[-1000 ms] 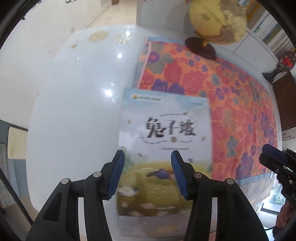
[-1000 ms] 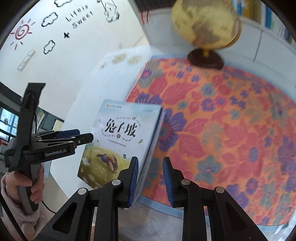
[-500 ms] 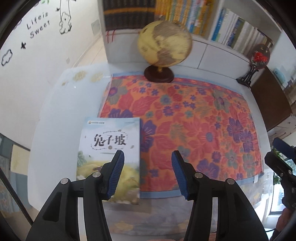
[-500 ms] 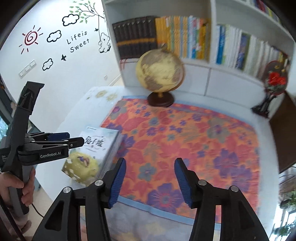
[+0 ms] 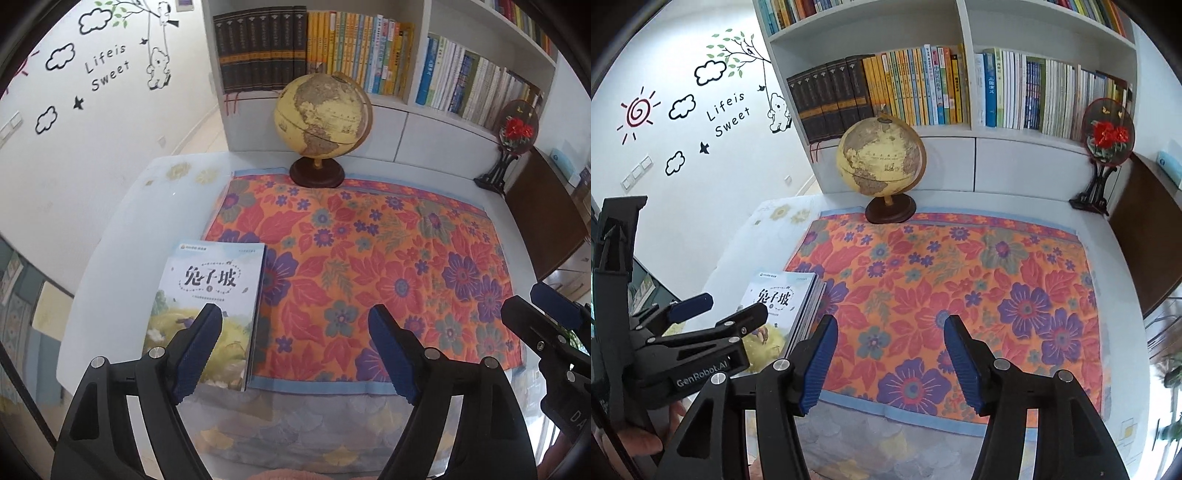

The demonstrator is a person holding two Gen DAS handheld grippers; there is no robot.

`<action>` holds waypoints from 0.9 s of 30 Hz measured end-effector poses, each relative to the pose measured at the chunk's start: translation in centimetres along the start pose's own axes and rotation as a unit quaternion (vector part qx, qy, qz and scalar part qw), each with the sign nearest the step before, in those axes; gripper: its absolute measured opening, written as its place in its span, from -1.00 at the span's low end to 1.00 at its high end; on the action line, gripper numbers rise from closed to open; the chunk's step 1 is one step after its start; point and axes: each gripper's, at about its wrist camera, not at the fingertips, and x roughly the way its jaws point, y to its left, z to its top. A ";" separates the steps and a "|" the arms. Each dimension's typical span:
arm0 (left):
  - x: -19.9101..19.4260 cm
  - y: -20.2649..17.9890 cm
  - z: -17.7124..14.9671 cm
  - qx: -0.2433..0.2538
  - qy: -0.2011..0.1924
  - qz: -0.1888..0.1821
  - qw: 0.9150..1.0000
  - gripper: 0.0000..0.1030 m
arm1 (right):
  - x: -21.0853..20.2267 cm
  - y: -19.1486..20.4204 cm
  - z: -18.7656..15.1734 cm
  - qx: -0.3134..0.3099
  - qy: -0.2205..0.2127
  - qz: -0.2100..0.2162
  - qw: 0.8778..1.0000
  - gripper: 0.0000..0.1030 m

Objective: Organize books

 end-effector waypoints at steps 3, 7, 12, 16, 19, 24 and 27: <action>0.1 0.6 -0.2 -0.009 0.004 0.013 1.000 0.56 | 0.5 0.5 0.0 -0.005 0.002 -0.002 1.000 0.14; 0.2 2.0 -0.6 -0.029 0.010 0.029 0.999 0.56 | 1.3 1.7 -0.1 -0.013 0.013 0.002 1.000 0.15; 0.4 3.6 -1.0 -0.046 0.019 0.029 0.998 0.56 | 2.1 3.6 -0.3 -0.033 0.028 0.005 0.999 0.17; 1.0 4.7 -1.2 -0.046 0.031 0.036 0.998 0.56 | 2.4 4.4 -0.5 -0.034 0.030 0.005 0.999 0.40; 1.3 5.4 -1.4 -0.050 0.038 0.031 0.998 0.56 | 2.5 5.0 -0.5 -0.036 0.029 0.001 0.999 0.40; 1.5 5.9 -1.4 -0.041 0.041 0.034 0.998 0.57 | 2.9 5.7 -0.6 -0.034 0.036 0.003 0.999 0.43; 1.7 6.3 -1.5 -0.038 0.046 0.040 0.997 0.58 | 3.1 6.2 -0.8 -0.030 0.042 0.006 0.999 0.44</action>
